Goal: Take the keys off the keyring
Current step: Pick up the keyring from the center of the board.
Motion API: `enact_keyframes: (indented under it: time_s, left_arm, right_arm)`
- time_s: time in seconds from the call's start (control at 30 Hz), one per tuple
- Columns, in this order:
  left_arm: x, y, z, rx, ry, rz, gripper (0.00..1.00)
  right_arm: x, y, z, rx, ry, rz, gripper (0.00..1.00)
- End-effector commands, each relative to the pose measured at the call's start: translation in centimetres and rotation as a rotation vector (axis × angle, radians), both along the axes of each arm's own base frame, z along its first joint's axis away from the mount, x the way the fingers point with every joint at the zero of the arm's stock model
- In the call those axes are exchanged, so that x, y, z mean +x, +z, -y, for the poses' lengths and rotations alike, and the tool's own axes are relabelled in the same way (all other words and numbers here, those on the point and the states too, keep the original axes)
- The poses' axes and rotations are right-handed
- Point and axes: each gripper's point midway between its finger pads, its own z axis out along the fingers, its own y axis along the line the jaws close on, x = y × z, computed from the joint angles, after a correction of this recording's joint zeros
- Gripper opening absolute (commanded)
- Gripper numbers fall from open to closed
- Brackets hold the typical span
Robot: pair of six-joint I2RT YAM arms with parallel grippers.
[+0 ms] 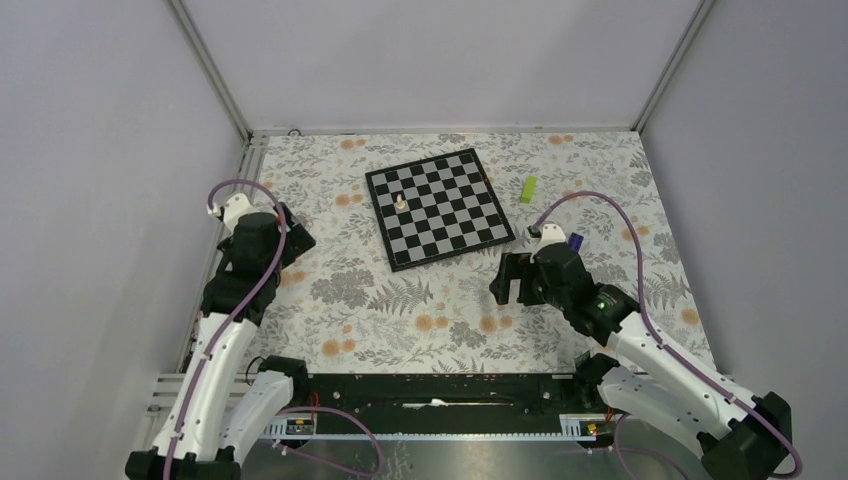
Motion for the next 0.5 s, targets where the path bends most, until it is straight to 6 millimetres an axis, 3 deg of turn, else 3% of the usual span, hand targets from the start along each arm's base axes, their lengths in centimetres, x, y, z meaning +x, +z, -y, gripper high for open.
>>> enact_keyframes:
  time_s: [0.0, 0.2, 0.3, 0.47]
  left_arm:
    - [1.3, 1.3, -1.4, 0.005, 0.131, -0.008, 0.99]
    - [3.8, -1.0, -1.7, 0.008, 0.179, -0.071, 0.99]
    - [6.1, -2.3, -1.4, -0.049, 0.166, -0.018, 0.98]
    - [8.7, -4.9, -3.7, -0.091, 0.272, -0.07, 0.94]
  right_arm:
    - [0.1, 0.6, 0.3, 0.021, -0.03, 0.023, 1.0]
    - [-0.4, 0.3, 0.2, 0.045, -0.036, 0.006, 1.0]
    - [-0.5, 0.3, 0.1, 0.059, -0.039, -0.003, 1.0]
    - [-1.0, 0.4, -0.2, 0.088, -0.036, -0.018, 1.0]
